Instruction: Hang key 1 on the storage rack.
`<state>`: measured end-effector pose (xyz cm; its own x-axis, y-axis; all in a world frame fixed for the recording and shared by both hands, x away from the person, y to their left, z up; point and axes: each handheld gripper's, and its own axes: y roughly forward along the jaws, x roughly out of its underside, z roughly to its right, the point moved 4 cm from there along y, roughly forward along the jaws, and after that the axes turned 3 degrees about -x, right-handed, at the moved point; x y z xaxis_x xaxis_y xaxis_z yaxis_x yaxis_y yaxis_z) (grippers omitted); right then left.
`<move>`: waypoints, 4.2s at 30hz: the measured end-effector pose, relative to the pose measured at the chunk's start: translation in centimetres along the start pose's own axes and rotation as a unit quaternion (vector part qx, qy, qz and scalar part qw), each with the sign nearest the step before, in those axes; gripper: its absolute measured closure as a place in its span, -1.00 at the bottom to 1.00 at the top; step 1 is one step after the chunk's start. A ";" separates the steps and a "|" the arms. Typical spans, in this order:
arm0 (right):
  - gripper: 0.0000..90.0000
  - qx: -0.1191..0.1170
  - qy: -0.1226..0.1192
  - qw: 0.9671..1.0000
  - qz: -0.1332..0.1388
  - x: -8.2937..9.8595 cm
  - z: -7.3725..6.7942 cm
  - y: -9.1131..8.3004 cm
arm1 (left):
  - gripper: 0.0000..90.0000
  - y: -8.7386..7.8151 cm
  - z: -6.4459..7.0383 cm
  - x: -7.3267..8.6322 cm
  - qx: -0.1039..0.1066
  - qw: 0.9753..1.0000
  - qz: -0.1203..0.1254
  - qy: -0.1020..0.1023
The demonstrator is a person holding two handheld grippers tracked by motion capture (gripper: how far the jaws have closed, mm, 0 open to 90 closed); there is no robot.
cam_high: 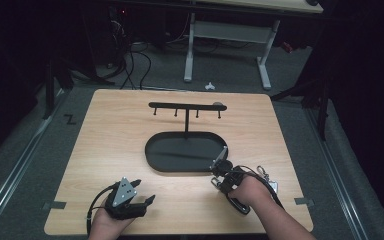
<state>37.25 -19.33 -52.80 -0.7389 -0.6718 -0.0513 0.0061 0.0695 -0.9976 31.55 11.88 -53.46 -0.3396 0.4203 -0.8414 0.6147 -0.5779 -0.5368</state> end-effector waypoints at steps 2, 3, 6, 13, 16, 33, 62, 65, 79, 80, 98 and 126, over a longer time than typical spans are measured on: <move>0.79 -0.011 0.008 1.000 0.010 0.1 0.0 -0.1 | -0.35 0.0 0.0 0.0 0.001 1.000 0.002 0.000; 0.79 -0.018 0.018 1.000 0.014 0.2 0.0 -0.4 | -0.35 -0.1 0.0 0.0 0.002 1.000 0.001 0.000; 0.79 -0.018 0.018 0.999 0.037 0.6 0.3 -1.4 | -0.35 -0.1 0.0 0.0 0.003 1.000 0.001 0.001; 0.79 -0.014 0.030 0.998 0.056 1.8 0.3 -3.8 | -0.35 0.0 0.1 0.0 0.002 1.000 0.000 0.003; 0.79 -0.011 0.026 0.997 0.065 2.0 0.3 -4.6 | -0.34 0.0 0.1 0.0 0.001 1.000 0.001 0.004; 0.80 0.006 0.018 0.995 0.103 1.6 0.2 -7.7 | -0.34 0.0 0.2 0.0 0.002 1.000 0.001 0.005; 0.80 0.010 0.011 0.992 0.128 -1.2 0.0 -10.8 | -0.35 -0.2 0.0 0.0 0.004 1.000 0.006 0.000; 0.80 0.007 0.012 0.991 0.137 -1.7 -0.1 -11.5 | -0.37 -0.3 0.0 0.0 0.005 1.000 0.007 0.000; 0.80 0.020 0.006 0.989 0.145 -3.6 0.2 -12.8 | -0.43 -0.3 0.0 -0.1 0.003 1.000 0.010 -0.003; 0.80 0.021 0.007 0.989 0.145 -3.7 0.2 -12.9 | -0.43 -0.3 0.1 -0.1 0.003 1.000 0.010 -0.003; 0.80 0.026 0.011 0.986 0.162 -6.6 0.8 -14.0 | -0.43 -0.3 0.1 -0.1 0.004 1.000 0.011 0.001; 0.80 0.041 0.023 0.981 0.188 -11.0 2.0 -16.0 | -0.43 -0.4 0.0 0.1 0.009 1.000 0.005 0.002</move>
<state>46.64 -14.52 -36.41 -0.7043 -0.5755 -0.4157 0.3369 0.2444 -0.9092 31.34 12.15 -53.33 -0.3311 0.4166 -0.8467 0.6052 -0.5947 -0.5292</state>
